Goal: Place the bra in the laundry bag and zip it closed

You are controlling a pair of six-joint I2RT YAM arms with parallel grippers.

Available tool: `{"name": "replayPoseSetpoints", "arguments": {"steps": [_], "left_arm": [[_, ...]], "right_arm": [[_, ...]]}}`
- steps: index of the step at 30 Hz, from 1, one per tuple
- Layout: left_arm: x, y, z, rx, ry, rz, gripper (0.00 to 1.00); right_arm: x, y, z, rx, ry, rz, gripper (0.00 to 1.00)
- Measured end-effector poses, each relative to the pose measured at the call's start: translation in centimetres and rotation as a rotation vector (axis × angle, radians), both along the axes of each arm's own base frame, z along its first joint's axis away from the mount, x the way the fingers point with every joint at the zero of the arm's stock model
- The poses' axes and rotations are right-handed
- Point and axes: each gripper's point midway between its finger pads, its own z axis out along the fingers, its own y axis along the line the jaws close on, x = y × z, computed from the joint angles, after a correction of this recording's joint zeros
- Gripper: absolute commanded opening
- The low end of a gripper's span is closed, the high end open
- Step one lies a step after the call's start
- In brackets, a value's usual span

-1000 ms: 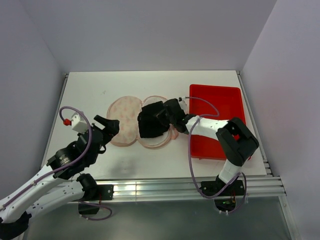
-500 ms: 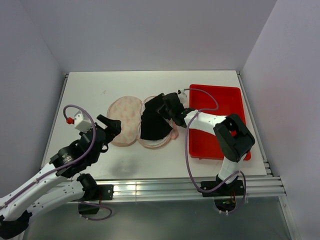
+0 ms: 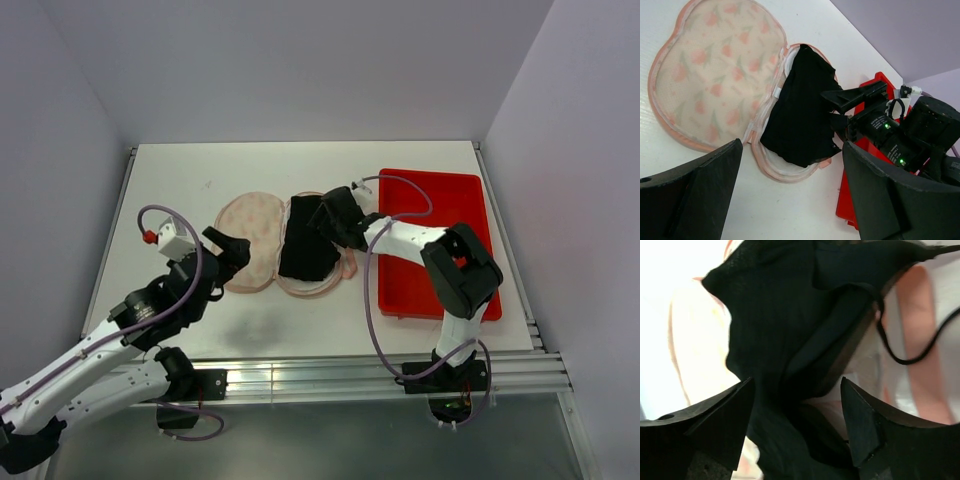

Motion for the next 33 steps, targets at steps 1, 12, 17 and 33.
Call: {"name": "replayPoseSetpoints", "arguments": {"steps": [1,12,17,33], "left_arm": [[0.1,-0.2,-0.2,0.001,0.003,-0.004,0.89],[1.9,-1.7,-2.8,0.026,0.062,-0.025,0.88],[3.9,-2.8,-4.4,0.040,0.101,-0.051,0.88],[12.1,-10.2,-6.6,0.120,0.154,-0.206,0.76]], "right_arm": [[-0.1,-0.2,0.0,-0.009,0.001,0.002,0.77],[-0.6,-3.7,5.5,-0.067,-0.078,-0.035,0.80],[1.2,-7.7,4.9,-0.077,-0.059,-0.116,0.79],[0.9,-14.4,0.1,-0.101,0.059,-0.164,0.78]]}}
